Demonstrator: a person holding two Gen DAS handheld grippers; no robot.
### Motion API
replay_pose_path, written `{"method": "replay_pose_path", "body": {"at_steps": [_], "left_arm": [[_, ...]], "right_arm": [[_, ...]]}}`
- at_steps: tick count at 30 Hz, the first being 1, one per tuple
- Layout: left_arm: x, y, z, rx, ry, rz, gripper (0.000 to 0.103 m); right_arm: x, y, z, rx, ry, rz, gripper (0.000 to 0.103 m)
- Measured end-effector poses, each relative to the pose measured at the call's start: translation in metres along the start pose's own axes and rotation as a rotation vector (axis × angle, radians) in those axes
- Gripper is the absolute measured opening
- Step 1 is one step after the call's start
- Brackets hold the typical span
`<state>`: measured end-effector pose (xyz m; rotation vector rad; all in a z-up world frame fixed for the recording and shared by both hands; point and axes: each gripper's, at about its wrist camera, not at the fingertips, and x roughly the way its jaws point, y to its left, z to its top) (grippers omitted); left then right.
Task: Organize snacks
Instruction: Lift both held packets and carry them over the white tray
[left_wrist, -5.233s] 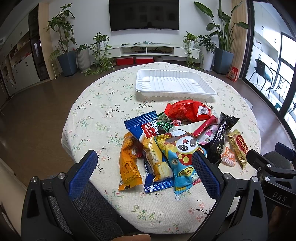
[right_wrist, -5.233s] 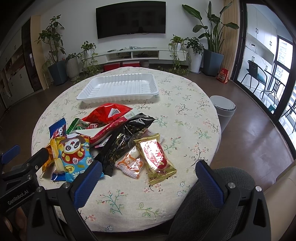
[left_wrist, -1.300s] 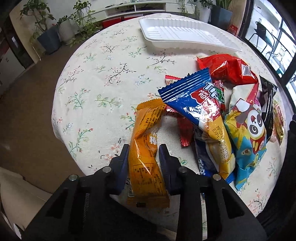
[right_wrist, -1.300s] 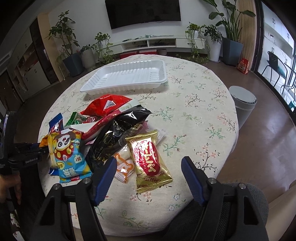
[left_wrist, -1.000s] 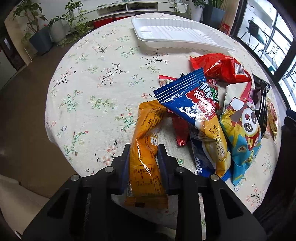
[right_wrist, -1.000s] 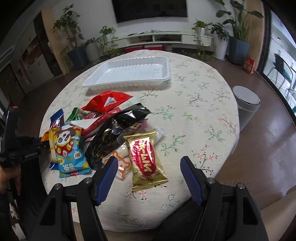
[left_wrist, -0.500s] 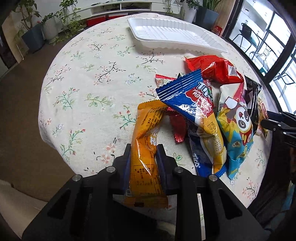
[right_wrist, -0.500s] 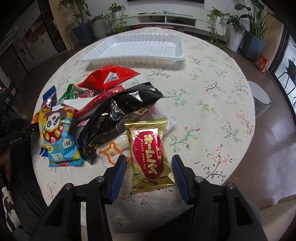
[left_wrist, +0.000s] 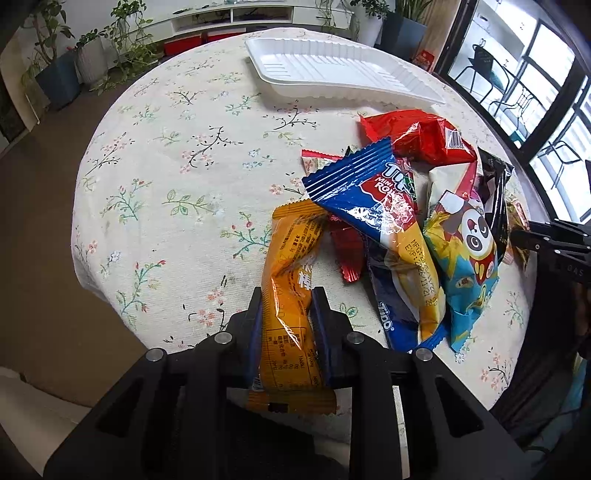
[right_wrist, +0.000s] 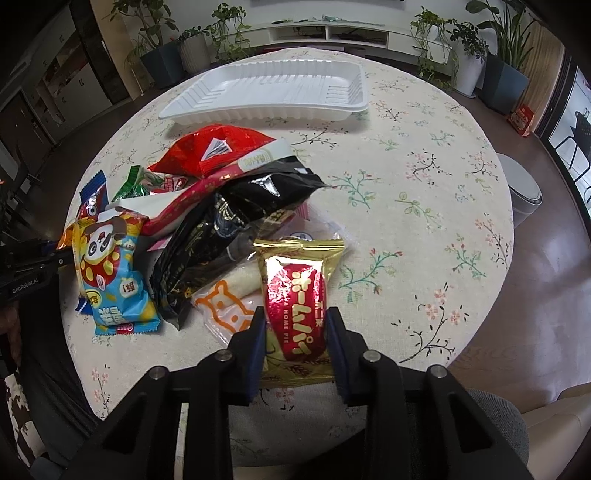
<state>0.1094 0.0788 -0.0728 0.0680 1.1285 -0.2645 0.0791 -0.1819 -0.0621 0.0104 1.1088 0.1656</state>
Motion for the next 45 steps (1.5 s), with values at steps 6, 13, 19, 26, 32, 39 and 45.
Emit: {"method": "replay_pose_path", "body": {"at_steps": [6,13,19,26,32,39,45], "left_arm": [[-0.004,0.008,-0.003,-0.039,-0.013,-0.02,0.019],[-0.009,0.013,-0.006,-0.064,-0.034,-0.044,0.019],[-0.018,0.019,-0.01,-0.093,-0.053,-0.064,0.019],[-0.038,0.035,-0.008,-0.154,-0.106,-0.12,0.019],[-0.051,0.049,0.007,-0.171,-0.14,-0.117,0.019],[-0.062,0.066,0.042,-0.171,-0.194,-0.122,0.019],[-0.065,0.069,0.098,-0.13,-0.235,-0.13,0.019]], "right_arm": [[-0.007,-0.001,-0.006,0.028,-0.019,0.014,0.033],[-0.019,-0.006,-0.007,0.06,-0.054,0.034,0.033],[-0.029,-0.009,-0.006,0.083,-0.089,0.067,0.033],[-0.028,-0.021,-0.002,0.134,-0.098,0.091,0.033],[-0.032,-0.045,0.003,0.189,-0.119,0.074,0.033],[-0.04,-0.074,0.024,0.233,-0.169,0.029,0.033],[-0.049,-0.094,0.066,0.257,-0.239,0.002,0.033]]}}
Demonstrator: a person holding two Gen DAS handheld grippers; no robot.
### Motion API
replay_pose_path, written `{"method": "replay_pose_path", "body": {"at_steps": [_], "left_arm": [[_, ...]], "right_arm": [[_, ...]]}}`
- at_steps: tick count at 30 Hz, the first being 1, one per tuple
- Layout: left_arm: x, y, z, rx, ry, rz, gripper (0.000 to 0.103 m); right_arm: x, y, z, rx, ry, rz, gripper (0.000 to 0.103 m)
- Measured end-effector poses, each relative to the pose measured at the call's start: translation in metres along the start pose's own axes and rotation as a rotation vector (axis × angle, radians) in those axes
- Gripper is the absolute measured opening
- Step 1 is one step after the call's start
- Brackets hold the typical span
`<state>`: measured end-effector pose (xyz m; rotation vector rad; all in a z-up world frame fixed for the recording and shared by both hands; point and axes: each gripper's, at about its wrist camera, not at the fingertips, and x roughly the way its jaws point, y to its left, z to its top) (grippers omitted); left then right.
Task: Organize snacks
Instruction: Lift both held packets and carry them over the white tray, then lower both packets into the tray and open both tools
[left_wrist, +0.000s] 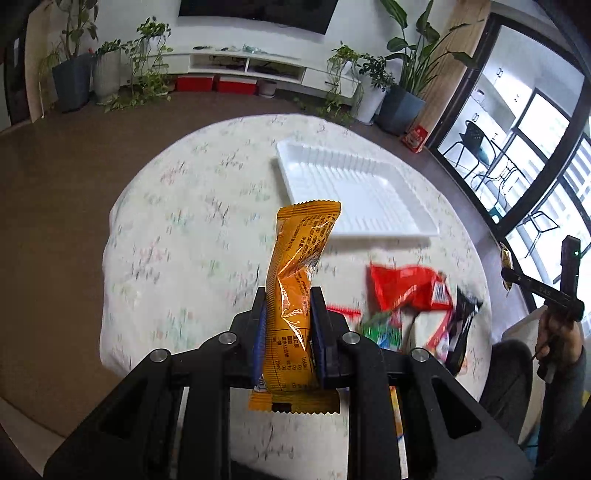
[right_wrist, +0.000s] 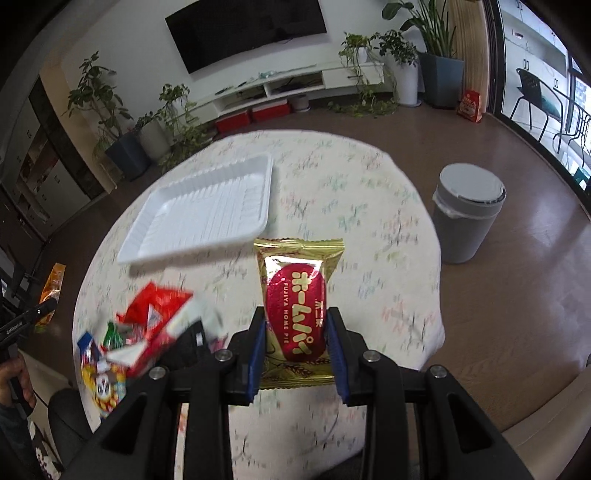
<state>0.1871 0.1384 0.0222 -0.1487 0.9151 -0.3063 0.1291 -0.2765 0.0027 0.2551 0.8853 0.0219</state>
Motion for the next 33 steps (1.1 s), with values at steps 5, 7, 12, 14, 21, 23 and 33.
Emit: {"method": "replay_pose_path", "body": {"at_steps": [5,7,12,14,21,23,33], "left_arm": [[0.025,-0.023,0.055,0.084,-0.019,-0.012,0.019],[0.041,-0.031,0.077,0.103,-0.016,-0.024,0.019],[0.092,-0.05,0.119,0.164,0.015,-0.014,0.019],[0.112,-0.056,0.128,0.182,0.036,-0.01,0.019],[0.182,-0.056,0.143,0.193,0.128,0.002,0.019],[0.195,-0.054,0.143,0.186,0.14,0.001,0.019],[0.24,-0.059,0.131,0.199,0.197,0.006,0.019]], "right_arm": [[0.011,0.013,0.046,-0.015,-0.04,0.024,0.033],[0.016,0.025,0.064,-0.032,-0.057,0.045,0.033],[0.048,0.064,0.106,-0.089,-0.057,0.1,0.033],[0.07,0.079,0.119,-0.12,-0.03,0.111,0.033],[0.146,0.107,0.138,-0.162,0.083,0.109,0.033],[0.156,0.108,0.137,-0.172,0.095,0.104,0.034],[0.185,0.103,0.131,-0.173,0.131,0.105,0.034]]}}
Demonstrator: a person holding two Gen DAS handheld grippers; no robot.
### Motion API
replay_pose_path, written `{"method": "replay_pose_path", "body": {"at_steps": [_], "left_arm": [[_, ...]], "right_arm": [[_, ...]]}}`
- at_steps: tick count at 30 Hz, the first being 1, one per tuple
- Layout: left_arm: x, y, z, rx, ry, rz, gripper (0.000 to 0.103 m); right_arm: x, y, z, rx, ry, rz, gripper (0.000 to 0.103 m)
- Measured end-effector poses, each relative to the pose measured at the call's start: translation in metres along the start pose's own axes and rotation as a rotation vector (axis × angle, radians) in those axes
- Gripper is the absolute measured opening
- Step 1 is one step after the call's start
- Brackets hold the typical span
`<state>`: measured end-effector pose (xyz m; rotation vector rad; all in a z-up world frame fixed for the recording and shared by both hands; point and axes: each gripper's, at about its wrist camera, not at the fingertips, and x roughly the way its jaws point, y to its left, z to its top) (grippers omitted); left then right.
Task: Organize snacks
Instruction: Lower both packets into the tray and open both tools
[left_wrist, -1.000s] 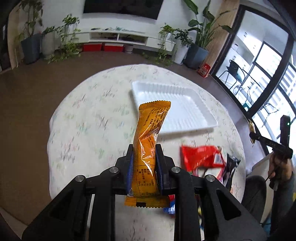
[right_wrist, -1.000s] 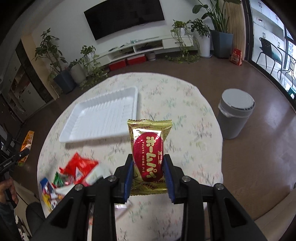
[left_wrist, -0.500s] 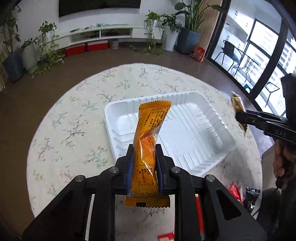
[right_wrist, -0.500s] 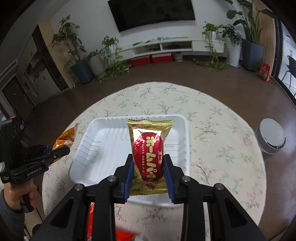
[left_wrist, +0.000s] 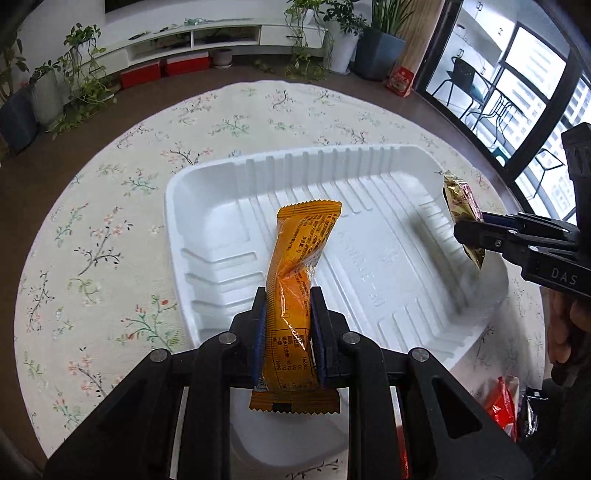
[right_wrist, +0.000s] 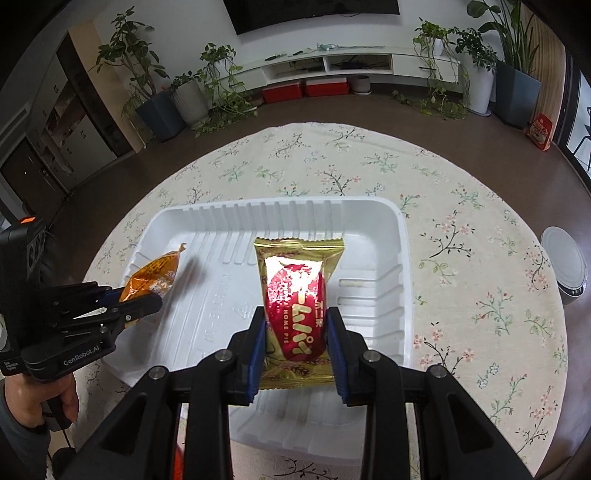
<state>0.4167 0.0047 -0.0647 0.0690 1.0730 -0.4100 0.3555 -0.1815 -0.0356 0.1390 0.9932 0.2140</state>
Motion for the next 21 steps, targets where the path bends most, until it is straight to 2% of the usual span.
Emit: {"method": "replay_pose_path", "body": {"at_steps": [7,17,19,21], "left_arm": [[0.004,-0.004,-0.008,0.006,0.017,0.013,0.02],[0.001,-0.016,-0.012,0.026,0.002,0.035,0.02],[0.001,-0.018,-0.011,0.028,0.003,0.038,0.02],[0.0,-0.018,-0.011,0.029,0.004,0.042,0.021]], "right_arm": [[0.021,-0.013,-0.003,0.015,0.051,-0.033,0.034],[0.029,-0.011,-0.007,-0.009,0.052,-0.058,0.035],[0.029,-0.01,-0.008,-0.016,0.047,-0.06,0.037],[0.029,-0.01,-0.009,-0.019,0.046,-0.061,0.047]]}}
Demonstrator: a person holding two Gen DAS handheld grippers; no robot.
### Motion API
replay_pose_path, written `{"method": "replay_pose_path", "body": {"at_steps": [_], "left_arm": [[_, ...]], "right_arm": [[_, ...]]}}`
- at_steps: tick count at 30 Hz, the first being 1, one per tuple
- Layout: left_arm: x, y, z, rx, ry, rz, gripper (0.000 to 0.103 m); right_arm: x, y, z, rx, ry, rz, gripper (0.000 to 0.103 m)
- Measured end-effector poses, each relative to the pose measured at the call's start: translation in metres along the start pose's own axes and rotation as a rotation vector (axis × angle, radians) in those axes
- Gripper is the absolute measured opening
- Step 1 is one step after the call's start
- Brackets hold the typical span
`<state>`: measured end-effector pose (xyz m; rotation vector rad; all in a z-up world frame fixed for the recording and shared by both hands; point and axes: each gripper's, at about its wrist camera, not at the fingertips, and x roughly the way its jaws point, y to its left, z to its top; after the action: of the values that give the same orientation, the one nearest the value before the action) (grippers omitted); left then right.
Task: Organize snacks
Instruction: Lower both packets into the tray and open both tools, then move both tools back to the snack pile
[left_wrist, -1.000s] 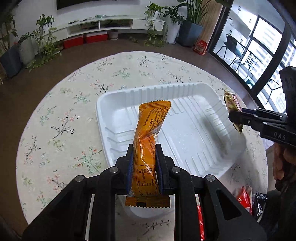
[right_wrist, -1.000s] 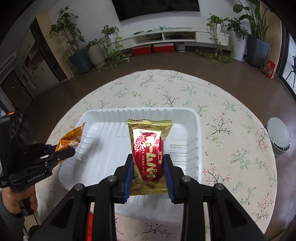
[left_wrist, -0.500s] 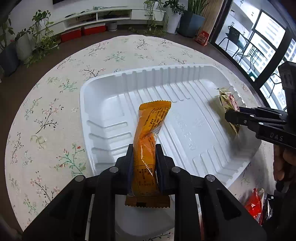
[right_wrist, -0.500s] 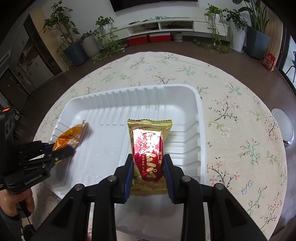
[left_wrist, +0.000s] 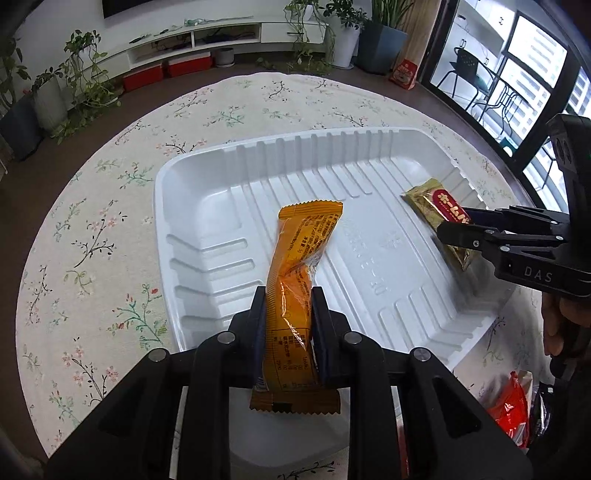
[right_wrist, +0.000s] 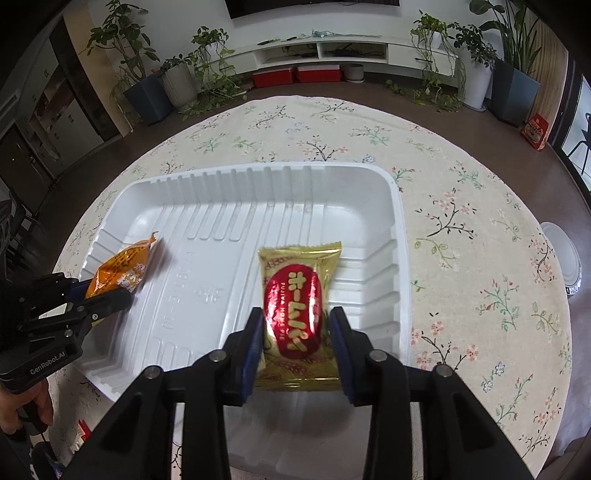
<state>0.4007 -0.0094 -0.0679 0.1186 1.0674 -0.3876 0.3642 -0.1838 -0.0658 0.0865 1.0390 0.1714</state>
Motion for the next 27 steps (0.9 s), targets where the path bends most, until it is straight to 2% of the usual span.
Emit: {"method": "replay_pose_path", "body": {"at_steps": [2,10,11,14,16,17,18,22,23,27], "left_arm": [[-0.001,0.0,-0.001,-0.001,-0.002,0.0,0.021],[-0.017,-0.003,-0.002,0.0,-0.039,0.004,0.025],[-0.022,-0.001,-0.002,-0.003,-0.051,0.004,0.03],[-0.043,0.004,-0.004,-0.024,-0.088,0.008,0.064],[-0.061,0.007,-0.009,-0.038,-0.114,-0.005,0.065],[-0.072,0.009,-0.013,-0.048,-0.129,-0.006,0.069],[-0.083,0.011,-0.019,-0.061,-0.144,-0.008,0.078],[-0.131,0.015,-0.054,-0.104,-0.225,-0.031,0.095],[-0.142,0.016,-0.063,-0.116,-0.244,-0.03,0.103],[-0.189,0.008,-0.122,-0.133,-0.368,-0.001,0.103]], "right_arm": [[0.0,0.0,-0.001,-0.001,0.0,0.0,0.05],[-0.014,-0.003,-0.001,0.013,-0.036,0.03,0.053],[-0.018,-0.004,-0.001,0.012,-0.051,0.039,0.057],[-0.033,-0.004,-0.001,0.006,-0.102,0.058,0.063],[-0.043,-0.003,-0.001,-0.002,-0.14,0.069,0.064],[-0.049,-0.004,-0.002,-0.005,-0.163,0.071,0.067],[-0.056,-0.004,-0.003,-0.006,-0.189,0.071,0.069],[-0.087,-0.007,-0.011,-0.003,-0.296,0.073,0.075],[-0.097,-0.007,-0.014,0.001,-0.328,0.074,0.078],[-0.132,-0.008,-0.034,0.035,-0.435,0.103,0.086]]}}
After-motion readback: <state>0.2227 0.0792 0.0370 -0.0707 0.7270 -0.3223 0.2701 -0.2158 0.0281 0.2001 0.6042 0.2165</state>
